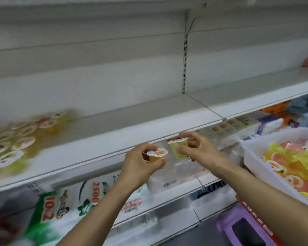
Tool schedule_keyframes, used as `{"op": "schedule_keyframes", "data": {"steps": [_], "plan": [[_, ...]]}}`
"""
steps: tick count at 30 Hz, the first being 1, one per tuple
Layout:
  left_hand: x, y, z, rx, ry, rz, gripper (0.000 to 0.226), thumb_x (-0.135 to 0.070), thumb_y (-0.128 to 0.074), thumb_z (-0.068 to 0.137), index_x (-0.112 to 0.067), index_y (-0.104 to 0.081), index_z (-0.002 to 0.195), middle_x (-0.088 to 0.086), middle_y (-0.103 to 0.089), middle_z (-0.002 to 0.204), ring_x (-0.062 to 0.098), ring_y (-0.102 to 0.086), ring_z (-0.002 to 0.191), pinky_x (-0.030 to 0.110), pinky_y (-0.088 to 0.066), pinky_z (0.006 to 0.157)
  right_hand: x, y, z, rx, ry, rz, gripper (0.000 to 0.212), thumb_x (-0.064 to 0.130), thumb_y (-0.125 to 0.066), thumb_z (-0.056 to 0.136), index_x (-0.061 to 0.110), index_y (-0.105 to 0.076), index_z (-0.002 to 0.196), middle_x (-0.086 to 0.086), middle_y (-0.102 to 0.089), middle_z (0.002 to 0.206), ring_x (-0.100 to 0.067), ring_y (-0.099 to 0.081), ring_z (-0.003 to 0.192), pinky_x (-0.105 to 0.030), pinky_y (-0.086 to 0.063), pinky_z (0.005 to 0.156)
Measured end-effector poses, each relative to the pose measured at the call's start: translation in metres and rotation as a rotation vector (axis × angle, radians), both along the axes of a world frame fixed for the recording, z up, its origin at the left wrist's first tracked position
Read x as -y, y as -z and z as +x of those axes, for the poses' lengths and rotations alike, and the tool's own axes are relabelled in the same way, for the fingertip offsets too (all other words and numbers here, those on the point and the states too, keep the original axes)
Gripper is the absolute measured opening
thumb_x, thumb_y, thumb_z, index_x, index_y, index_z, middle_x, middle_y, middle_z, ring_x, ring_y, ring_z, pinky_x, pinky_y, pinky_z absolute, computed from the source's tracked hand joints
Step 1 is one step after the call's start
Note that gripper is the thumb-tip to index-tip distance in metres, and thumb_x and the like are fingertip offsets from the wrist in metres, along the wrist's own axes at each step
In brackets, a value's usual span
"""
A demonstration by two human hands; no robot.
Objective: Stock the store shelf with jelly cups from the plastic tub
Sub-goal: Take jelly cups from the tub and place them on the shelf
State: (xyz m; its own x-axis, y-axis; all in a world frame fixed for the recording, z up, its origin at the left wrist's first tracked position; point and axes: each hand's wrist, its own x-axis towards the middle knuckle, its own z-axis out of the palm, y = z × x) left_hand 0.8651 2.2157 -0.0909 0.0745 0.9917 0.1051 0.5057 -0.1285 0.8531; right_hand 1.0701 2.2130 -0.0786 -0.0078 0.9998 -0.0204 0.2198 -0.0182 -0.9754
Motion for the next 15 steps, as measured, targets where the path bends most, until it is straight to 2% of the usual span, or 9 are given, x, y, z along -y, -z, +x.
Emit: {"op": "schedule_keyframes", "data": {"steps": [2, 4, 8, 12, 15], "plan": [[0.006, -0.004, -0.042, -0.014, -0.049, 0.001, 0.034, -0.033, -0.083, 0.068, -0.029, -0.069, 0.098, -0.012, -0.069, 0.087, 0.003, -0.062, 0.070, 0.020, -0.051, 0.067, -0.010, -0.004, -0.049, 0.024, -0.053, 0.007, 0.040, 0.018, -0.075, 0.081, 0.023, -0.059, 0.117, 0.001, -0.067, 0.087, -0.008, -0.062, 0.078, -0.012, -0.043, 0.055], [0.014, -0.011, -0.088, -0.035, -0.109, 0.019, 0.033, -0.035, -0.082, 0.070, -0.029, -0.069, 0.099, -0.014, -0.068, 0.090, 0.002, -0.062, 0.074, 0.024, -0.053, 0.072, -0.019, -0.005, -0.100, 0.036, -0.099, 0.034, 0.042, 0.025, -0.079, 0.077, 0.028, -0.061, 0.115, -0.001, -0.067, 0.097, -0.014, -0.062, 0.089, -0.017, -0.044, 0.061], [0.024, -0.027, -0.178, -0.074, -0.239, 0.072, 0.034, -0.039, -0.081, 0.069, -0.031, -0.068, 0.100, -0.018, -0.066, 0.094, -0.002, -0.060, 0.075, 0.029, -0.056, 0.072, -0.036, -0.014, -0.196, 0.046, -0.144, 0.094, 0.048, 0.019, -0.079, 0.077, 0.018, -0.060, 0.121, -0.002, -0.066, 0.107, -0.012, -0.063, 0.086, -0.021, -0.050, 0.068], [0.030, -0.042, -0.244, -0.126, -0.327, 0.113, 0.035, -0.042, -0.083, 0.066, -0.035, -0.066, 0.097, -0.018, -0.065, 0.092, -0.002, -0.060, 0.072, 0.025, -0.054, 0.070, -0.058, -0.019, -0.275, 0.093, -0.179, 0.123, 0.057, 0.017, -0.081, 0.074, 0.013, -0.057, 0.125, -0.003, -0.067, 0.112, -0.014, -0.066, 0.093, -0.033, -0.055, 0.086], [0.036, -0.048, -0.279, -0.168, -0.353, 0.142, 0.039, -0.042, -0.082, 0.067, -0.036, -0.065, 0.101, -0.021, -0.063, 0.093, -0.002, -0.060, 0.077, 0.024, -0.053, 0.072, -0.075, -0.020, -0.324, 0.200, -0.180, 0.157, 0.055, 0.019, -0.081, 0.073, 0.016, -0.055, 0.122, 0.000, -0.064, 0.110, -0.015, -0.063, 0.097, -0.030, -0.051, 0.088]]}}
